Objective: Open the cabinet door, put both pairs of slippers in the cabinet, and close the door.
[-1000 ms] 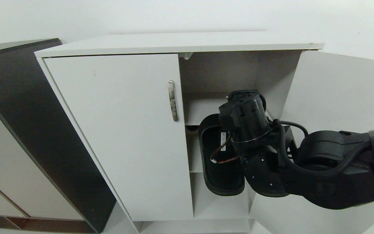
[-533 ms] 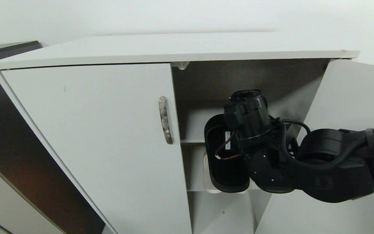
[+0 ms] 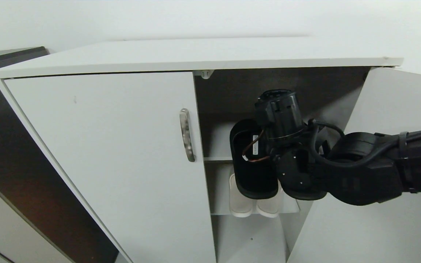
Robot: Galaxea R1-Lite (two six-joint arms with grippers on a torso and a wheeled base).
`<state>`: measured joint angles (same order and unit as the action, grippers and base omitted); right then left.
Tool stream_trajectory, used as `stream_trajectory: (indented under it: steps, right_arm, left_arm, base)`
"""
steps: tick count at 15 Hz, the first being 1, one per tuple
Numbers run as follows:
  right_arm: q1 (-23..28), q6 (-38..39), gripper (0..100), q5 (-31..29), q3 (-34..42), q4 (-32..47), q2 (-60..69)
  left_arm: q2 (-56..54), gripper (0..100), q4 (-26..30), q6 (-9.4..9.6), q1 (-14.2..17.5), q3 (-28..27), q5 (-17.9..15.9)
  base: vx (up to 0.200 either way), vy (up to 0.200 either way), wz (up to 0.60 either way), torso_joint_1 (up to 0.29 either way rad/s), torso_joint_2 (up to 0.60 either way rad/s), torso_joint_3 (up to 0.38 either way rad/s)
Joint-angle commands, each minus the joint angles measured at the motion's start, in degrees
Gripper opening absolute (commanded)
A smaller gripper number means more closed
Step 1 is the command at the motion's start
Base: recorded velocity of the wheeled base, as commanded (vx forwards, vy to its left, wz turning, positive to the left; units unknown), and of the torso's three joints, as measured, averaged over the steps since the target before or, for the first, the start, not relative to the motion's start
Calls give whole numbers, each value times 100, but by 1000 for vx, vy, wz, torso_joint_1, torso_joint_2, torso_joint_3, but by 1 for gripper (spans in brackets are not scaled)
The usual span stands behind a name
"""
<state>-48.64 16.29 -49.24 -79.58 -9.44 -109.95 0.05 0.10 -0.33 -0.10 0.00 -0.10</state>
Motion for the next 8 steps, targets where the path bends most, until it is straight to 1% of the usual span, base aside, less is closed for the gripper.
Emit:
stream_trajectory:
  steps: [1,5,8]
  right_arm:
    - [100,-64,0,2,-260,21,-194]
    - [144,-152,0,2,-787,100,-501]
    - [188,-161,0,11,-1024,135,-686]
  left_arm:
    - [4,0,-1,-2,1,0,1]
    - [4,0,-1,-2,1,0,1]
    - [-5,0,-1,-2,1,0,1]
  base:
    - [0,0,0,0,0,0]
    - [0,0,0,0,0,0]
    - [0,0,0,0,0,0]
